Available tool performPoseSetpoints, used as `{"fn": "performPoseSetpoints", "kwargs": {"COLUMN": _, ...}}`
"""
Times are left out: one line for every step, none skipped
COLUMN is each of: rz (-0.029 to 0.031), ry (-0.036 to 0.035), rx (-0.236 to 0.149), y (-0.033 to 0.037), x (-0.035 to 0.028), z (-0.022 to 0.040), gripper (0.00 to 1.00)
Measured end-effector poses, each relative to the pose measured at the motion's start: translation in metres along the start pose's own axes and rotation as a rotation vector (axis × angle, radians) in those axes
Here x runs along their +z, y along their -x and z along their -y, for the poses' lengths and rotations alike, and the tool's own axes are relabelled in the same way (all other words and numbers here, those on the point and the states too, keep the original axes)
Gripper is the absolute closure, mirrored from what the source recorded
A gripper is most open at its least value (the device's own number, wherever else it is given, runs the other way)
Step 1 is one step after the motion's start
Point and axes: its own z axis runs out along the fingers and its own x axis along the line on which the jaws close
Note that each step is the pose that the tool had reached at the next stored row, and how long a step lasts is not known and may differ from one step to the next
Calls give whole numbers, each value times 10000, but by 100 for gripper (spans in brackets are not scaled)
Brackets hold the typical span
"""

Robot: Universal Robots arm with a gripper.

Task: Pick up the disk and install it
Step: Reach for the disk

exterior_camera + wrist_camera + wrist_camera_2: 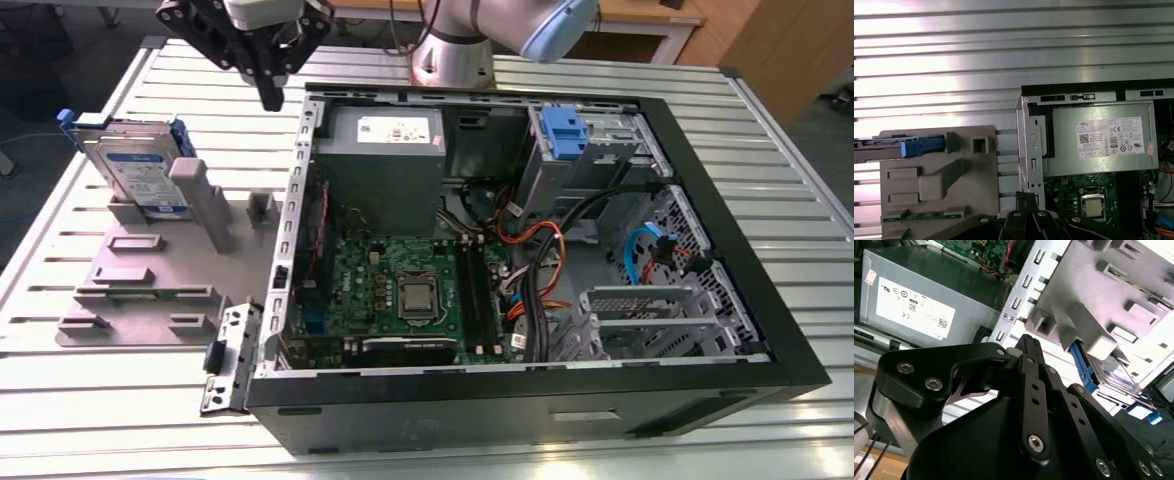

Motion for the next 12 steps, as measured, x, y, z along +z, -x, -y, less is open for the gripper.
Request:
{"fn": "performPoseSetpoints", "kwargs": {"rz": 0, "ry": 2, "rx": 1, "y": -25, "x": 0, "z": 3, "gripper": 89}}
{"fn": "performPoseSetpoints", "kwargs": {"rz": 1, "ry": 5, "rx": 1, "y": -51, "x": 0, "z": 6, "gripper": 89}}
{"fn": "performPoseSetpoints", "kwargs": {"rz": 0, "ry": 7, "rx": 1, "y": -76, "x": -1, "z": 9, "gripper": 89}}
{"fn": "performPoseSetpoints", "kwargs": {"rz": 1, "ry": 10, "rx": 0, "y": -99, "x": 0, "z": 11, "gripper": 89}}
{"fn": "performPoseSetpoints", "kwargs": {"rz": 0, "ry": 11, "rx": 0, "y": -124, "x": -1, "z": 14, "gripper": 89}}
{"fn": "performPoseSetpoints", "kwargs": {"rz": 0, "ry": 14, "rx": 0, "y": -148, "x": -1, "z": 17, "gripper": 89}}
{"fn": "performPoseSetpoints", "kwargs": {"rz": 0, "ry": 15, "rx": -1, "y": -173, "x": -1, "z": 20, "gripper": 89}}
{"fn": "performPoseSetpoints", "kwargs": {"rz": -1, "ry": 17, "rx": 0, "y": -202, "x": -2, "z": 23, "gripper": 89}}
{"fn": "performPoseSetpoints", "kwargs": {"rz": 0, "ry": 20, "rx": 1, "y": -229, "x": -2, "z": 25, "gripper": 89}}
{"fn": "performPoseSetpoints", "kwargs": {"rz": 0, "ry": 23, "rx": 2, "y": -256, "x": -2, "z": 28, "gripper": 89}}
{"fn": "performPoseSetpoints", "kwargs": {"rz": 1, "ry": 25, "rx": 1, "y": -281, "x": -2, "z": 31, "gripper": 89}}
{"fn": "performPoseSetpoints", "kwargs": {"rz": 0, "ry": 27, "rx": 1, "y": -306, "x": -3, "z": 34, "gripper": 89}}
